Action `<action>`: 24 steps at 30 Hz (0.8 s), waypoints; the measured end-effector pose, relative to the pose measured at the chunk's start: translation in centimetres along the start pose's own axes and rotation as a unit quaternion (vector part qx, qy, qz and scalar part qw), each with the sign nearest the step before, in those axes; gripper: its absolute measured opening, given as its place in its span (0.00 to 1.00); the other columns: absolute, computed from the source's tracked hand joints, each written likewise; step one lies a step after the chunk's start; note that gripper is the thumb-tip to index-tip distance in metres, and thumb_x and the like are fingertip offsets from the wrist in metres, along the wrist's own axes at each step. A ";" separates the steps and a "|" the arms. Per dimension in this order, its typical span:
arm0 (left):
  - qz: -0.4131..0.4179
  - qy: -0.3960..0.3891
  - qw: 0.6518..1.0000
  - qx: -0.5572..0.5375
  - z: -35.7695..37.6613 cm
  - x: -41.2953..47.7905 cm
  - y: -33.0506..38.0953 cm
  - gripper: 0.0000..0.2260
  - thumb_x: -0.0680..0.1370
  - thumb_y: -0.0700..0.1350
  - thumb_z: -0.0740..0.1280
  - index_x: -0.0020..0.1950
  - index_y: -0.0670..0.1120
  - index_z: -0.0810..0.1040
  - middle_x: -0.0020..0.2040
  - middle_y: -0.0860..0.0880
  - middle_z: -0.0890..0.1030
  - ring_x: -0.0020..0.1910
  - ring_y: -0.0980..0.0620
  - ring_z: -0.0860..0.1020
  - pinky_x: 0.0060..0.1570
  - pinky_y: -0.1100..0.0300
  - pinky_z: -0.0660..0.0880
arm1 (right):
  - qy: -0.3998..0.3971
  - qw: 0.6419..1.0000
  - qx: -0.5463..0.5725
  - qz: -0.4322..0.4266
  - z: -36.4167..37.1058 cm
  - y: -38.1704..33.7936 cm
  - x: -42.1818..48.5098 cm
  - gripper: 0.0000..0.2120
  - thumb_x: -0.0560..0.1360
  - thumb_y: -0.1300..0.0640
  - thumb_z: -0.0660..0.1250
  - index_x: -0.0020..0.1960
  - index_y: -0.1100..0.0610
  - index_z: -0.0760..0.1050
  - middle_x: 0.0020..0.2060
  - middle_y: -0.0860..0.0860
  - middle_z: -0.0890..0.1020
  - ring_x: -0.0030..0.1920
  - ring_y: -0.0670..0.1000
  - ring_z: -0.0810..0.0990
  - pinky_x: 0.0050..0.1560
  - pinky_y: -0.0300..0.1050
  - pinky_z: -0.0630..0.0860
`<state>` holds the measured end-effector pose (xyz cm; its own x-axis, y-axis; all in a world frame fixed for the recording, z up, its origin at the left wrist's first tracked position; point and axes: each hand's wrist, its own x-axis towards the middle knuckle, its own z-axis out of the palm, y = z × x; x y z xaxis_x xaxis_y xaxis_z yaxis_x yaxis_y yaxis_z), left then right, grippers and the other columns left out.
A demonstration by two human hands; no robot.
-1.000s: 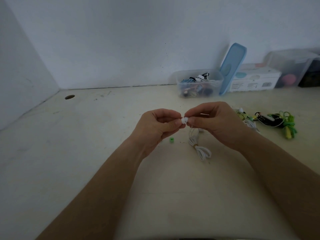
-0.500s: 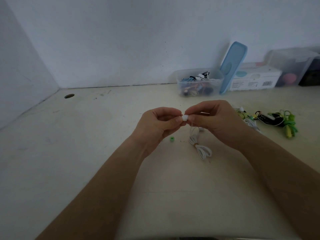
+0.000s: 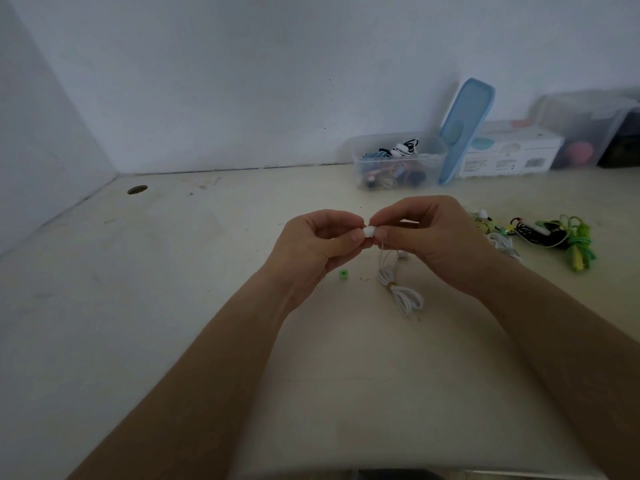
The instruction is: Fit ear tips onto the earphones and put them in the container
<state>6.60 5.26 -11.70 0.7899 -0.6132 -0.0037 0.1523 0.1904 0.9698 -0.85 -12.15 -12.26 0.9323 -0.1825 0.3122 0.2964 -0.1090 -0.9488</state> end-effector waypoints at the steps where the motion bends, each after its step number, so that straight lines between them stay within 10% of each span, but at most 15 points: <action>1: -0.001 0.000 1.000 0.002 0.0 0.0 0.0 0.11 0.67 0.37 0.72 0.48 0.39 0.81 0.46 0.40 0.85 0.47 0.44 0.85 0.48 0.60 0.81 | 0.002 1.000 -0.002 0.000 0.0 -0.1 0.0 0.13 0.65 0.60 0.76 0.47 0.63 0.83 0.40 0.55 0.86 0.41 0.52 0.85 0.47 0.40 0.80; 24: 0.017 -0.011 0.999 0.025 0.0 0.0 0.1 0.07 0.74 0.34 0.69 0.51 0.40 0.82 0.47 0.40 0.85 0.47 0.46 0.85 0.46 0.61 0.80 | 0.008 1.000 0.021 0.021 -0.1 -0.3 0.0 0.14 0.64 0.57 0.75 0.48 0.61 0.83 0.42 0.62 0.84 0.41 0.55 0.83 0.49 0.47 0.81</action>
<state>6.68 5.28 -11.58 0.7806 -0.6241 0.0339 0.0955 0.1727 0.9803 -0.92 -12.18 -11.95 0.9412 -0.2009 0.2717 0.2652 -0.0595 -0.9624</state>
